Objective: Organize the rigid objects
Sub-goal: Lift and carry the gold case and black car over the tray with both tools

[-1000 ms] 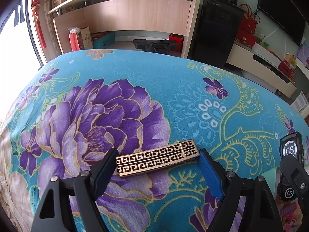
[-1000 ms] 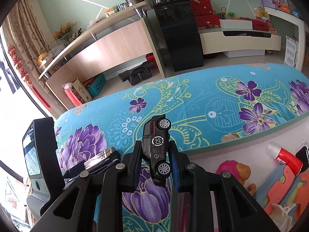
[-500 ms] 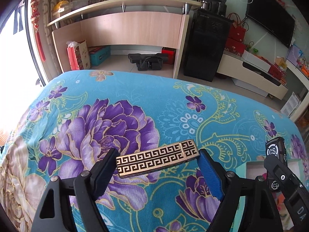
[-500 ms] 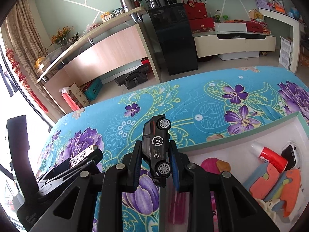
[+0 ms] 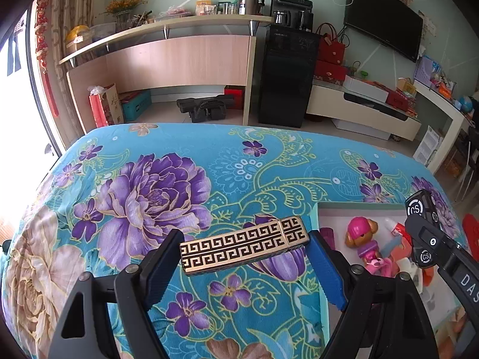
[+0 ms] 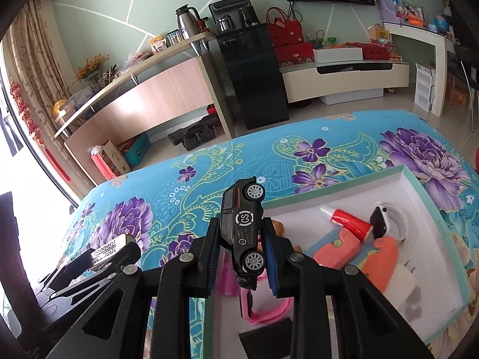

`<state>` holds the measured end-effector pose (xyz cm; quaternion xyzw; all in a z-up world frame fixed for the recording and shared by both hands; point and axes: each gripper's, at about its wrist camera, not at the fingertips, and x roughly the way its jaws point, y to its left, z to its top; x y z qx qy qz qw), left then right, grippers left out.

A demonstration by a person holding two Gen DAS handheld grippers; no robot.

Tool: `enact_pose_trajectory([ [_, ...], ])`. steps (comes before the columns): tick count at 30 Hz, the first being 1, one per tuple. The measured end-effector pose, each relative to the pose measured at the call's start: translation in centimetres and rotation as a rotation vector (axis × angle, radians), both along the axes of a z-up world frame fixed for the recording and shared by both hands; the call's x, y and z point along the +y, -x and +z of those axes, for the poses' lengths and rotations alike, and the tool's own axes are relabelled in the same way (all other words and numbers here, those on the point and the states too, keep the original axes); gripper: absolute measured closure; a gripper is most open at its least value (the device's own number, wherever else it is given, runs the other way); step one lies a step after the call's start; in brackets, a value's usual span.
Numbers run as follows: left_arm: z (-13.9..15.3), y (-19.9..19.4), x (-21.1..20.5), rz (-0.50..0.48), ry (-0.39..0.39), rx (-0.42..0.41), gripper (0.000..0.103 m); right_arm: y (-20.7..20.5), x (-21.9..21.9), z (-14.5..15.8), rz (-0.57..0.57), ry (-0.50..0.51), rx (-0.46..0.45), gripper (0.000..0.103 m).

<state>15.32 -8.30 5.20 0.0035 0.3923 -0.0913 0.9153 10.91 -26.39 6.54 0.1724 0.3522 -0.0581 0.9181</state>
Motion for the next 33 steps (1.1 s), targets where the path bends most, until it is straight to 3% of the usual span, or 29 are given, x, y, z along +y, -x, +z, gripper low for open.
enact_pose_trajectory([
  [9,0.9,3.4,-3.1,-0.106,-0.028,-0.028,0.018,3.6,-2.0,0.0,-0.042,0.021,0.023,0.075],
  [21,-1.5,8.1,-8.0,-0.273,-0.092,0.018,0.018,7.3,-5.1,-1.8,-0.118,0.021,0.104,0.075],
  [33,-3.0,9.9,-10.7,-0.349,-0.160,0.030,0.018,8.9,-7.1,-3.8,-0.143,0.010,0.185,0.075],
])
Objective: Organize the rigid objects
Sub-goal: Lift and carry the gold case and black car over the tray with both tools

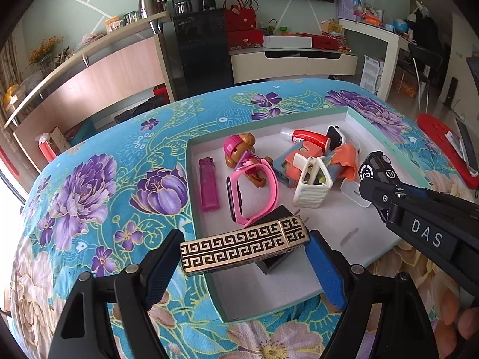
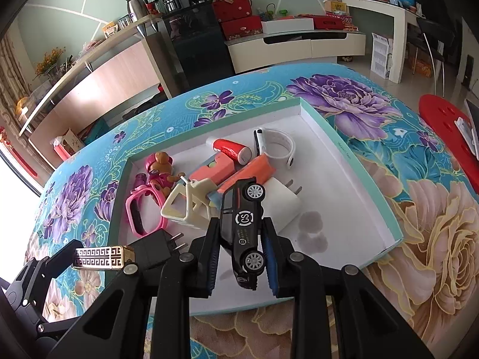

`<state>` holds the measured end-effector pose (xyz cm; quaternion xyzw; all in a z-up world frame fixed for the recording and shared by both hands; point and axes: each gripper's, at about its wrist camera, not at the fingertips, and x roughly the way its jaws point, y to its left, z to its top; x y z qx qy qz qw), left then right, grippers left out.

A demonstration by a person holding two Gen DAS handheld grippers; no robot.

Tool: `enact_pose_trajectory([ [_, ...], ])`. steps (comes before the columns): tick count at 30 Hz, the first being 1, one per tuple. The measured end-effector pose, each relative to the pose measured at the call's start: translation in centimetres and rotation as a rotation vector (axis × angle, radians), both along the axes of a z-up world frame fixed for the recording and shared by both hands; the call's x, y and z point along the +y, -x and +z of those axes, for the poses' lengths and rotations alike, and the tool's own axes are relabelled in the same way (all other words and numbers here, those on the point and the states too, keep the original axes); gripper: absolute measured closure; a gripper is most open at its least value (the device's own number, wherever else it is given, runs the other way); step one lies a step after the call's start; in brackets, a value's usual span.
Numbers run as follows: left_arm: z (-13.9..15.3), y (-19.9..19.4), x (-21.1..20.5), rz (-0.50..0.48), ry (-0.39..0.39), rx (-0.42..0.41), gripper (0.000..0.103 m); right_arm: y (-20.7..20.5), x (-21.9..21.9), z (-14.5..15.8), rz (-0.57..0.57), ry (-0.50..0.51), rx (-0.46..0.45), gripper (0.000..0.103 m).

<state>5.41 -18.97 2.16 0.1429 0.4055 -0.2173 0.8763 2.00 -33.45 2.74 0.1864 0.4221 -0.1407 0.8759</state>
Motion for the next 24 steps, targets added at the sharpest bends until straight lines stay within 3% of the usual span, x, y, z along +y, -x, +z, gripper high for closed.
enact_pose_trajectory([
  [24,-2.2,0.1,-1.8,-0.030,-0.048,0.038,0.018,-0.7,0.0,-2.0,0.026,-0.010,0.071,0.075],
])
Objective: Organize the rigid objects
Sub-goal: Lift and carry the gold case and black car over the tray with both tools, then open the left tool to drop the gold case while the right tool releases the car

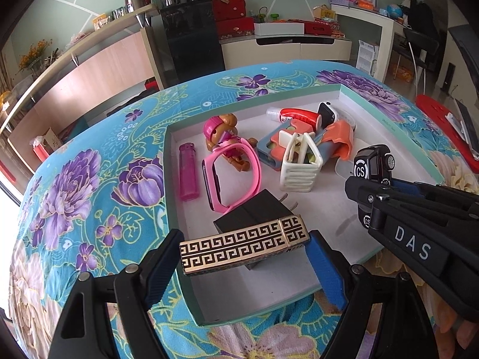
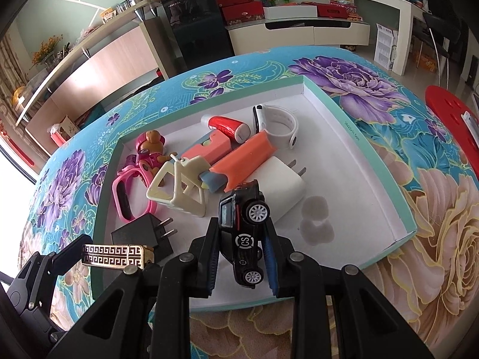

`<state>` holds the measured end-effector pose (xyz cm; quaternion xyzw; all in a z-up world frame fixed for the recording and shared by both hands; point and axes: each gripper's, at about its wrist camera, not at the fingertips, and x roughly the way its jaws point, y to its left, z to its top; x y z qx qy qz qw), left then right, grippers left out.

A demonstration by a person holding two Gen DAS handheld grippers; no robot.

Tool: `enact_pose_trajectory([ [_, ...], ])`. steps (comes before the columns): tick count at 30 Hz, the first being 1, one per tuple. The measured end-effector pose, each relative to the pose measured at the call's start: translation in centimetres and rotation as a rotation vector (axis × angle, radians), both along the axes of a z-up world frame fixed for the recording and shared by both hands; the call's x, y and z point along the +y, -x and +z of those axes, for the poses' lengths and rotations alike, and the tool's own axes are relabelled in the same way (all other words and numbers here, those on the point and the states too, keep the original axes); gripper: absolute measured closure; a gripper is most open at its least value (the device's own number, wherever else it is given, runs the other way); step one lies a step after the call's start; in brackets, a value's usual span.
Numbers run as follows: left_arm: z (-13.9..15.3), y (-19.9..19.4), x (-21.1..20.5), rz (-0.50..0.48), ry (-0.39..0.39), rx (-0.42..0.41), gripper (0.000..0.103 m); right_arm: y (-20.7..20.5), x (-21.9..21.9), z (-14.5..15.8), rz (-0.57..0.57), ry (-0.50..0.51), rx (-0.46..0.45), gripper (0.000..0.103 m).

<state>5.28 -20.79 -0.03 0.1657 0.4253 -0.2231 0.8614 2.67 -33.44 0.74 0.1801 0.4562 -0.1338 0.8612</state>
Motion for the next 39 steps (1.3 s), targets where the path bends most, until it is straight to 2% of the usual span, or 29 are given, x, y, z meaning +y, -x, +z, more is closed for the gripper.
enact_pose_trajectory([
  [2,0.0,0.0,0.0,0.003,0.000,0.003,0.017,0.0,0.0,0.0,-0.002,0.004,0.002,0.073],
  [6,0.0,0.0,0.1,0.009,-0.013,-0.004,0.009,0.0,-0.2,-0.1,-0.013,0.006,0.007,0.054],
  [10,0.4,0.0,0.2,0.010,-0.008,-0.012,0.007,0.1,-0.4,0.1,-0.023,0.005,0.001,0.050],
  [11,0.6,0.0,0.3,0.013,-0.010,-0.015,0.003,0.1,-0.4,0.2,-0.024,0.006,-0.001,0.049],
  [12,0.7,0.0,0.3,0.015,-0.012,-0.023,0.000,0.1,-0.5,0.3,-0.026,0.008,-0.003,0.049],
  [24,2.3,-0.6,2.5,0.060,0.030,-0.060,0.000,0.7,-1.0,1.7,-0.051,0.019,-0.046,0.048],
  [28,3.0,-1.2,4.5,0.120,0.066,-0.079,0.000,0.9,-0.9,1.8,-0.049,0.020,-0.050,0.048],
  [33,2.8,-2.6,7.3,0.220,0.128,-0.041,0.000,0.8,-0.2,1.7,-0.026,0.029,-0.040,0.048],
  [35,2.6,-2.9,8.4,0.261,0.132,-0.043,0.000,0.7,0.4,1.7,-0.010,0.040,-0.034,0.048],
  [37,2.5,-3.0,9.4,0.305,0.127,-0.054,0.000,0.7,1.0,1.7,0.003,0.054,-0.031,0.043],
  [39,2.4,-3.0,10.4,0.338,0.133,-0.057,0.000,0.7,1.7,1.8,0.022,0.067,-0.032,0.023],
])
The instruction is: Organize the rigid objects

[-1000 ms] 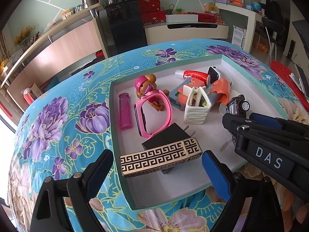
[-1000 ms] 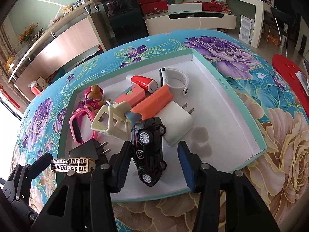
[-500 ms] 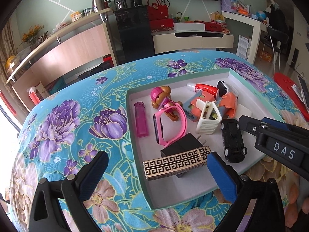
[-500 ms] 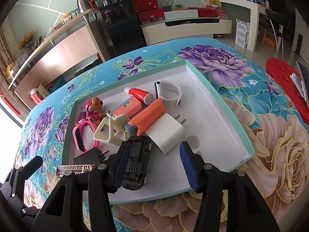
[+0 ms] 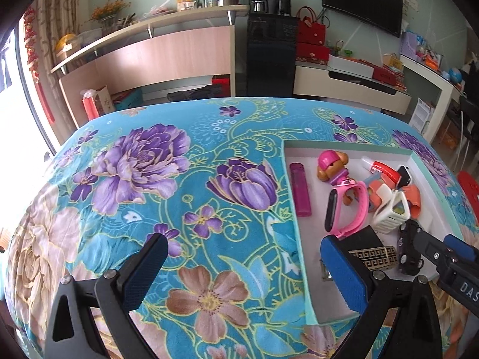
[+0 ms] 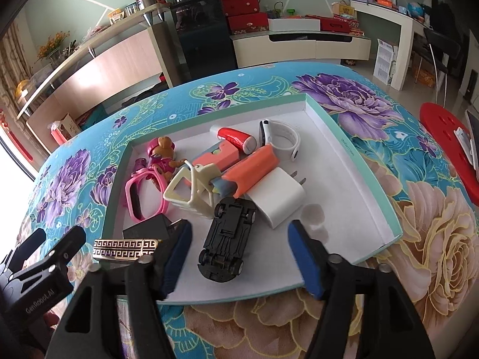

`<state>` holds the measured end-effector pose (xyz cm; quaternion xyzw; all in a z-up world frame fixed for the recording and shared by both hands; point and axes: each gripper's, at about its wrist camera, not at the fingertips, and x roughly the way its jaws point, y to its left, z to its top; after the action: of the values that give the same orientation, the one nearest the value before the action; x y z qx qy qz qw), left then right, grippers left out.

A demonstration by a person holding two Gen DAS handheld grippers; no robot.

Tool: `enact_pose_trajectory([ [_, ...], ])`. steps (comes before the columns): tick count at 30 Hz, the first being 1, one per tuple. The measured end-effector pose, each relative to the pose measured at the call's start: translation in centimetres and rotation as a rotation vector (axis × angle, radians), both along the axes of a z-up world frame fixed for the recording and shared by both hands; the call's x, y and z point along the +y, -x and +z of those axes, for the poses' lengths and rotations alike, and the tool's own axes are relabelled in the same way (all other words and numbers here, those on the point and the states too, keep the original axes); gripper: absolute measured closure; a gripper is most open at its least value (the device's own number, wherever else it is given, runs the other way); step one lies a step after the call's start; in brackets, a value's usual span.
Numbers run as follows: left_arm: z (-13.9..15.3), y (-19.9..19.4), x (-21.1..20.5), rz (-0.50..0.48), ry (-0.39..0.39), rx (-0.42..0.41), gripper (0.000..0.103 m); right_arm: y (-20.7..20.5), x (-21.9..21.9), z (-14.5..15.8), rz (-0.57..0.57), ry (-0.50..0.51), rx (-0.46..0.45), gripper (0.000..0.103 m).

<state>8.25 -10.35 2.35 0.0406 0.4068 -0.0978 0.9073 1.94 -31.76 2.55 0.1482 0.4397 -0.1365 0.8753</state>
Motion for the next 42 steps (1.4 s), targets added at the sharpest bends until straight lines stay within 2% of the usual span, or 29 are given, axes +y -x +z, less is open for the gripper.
enact_pose_trajectory([
  [4,-0.6,0.2,1.6,0.044,-0.011,0.009,0.000,0.1,1.5,0.2,0.049,0.036,-0.001,0.022],
  [6,-0.9,0.5,2.1,0.062,-0.026,0.012,0.000,0.1,2.2,0.3,0.061,0.054,0.002,0.014],
  [8,-1.1,0.8,2.7,0.083,-0.036,0.014,0.000,0.2,2.8,0.4,0.074,0.071,0.001,0.009],
  [12,-1.3,1.6,3.8,0.103,-0.038,0.017,0.000,0.5,3.9,0.6,0.095,0.088,0.007,0.005],
  [20,-1.8,3.7,5.1,0.098,-0.067,0.063,0.000,1.8,6.1,0.3,0.164,0.068,0.042,0.005],
  [26,-1.8,4.9,5.8,0.084,-0.033,0.098,0.000,2.9,7.4,-0.6,0.195,0.033,0.072,0.005],
  [30,-1.9,5.8,5.7,0.097,-0.075,0.097,0.000,3.5,7.8,-1.1,0.190,0.027,0.086,0.005],
  [42,-2.8,7.5,6.0,0.096,-0.079,0.122,0.000,5.3,8.4,-1.0,0.191,0.033,0.044,0.005],
])
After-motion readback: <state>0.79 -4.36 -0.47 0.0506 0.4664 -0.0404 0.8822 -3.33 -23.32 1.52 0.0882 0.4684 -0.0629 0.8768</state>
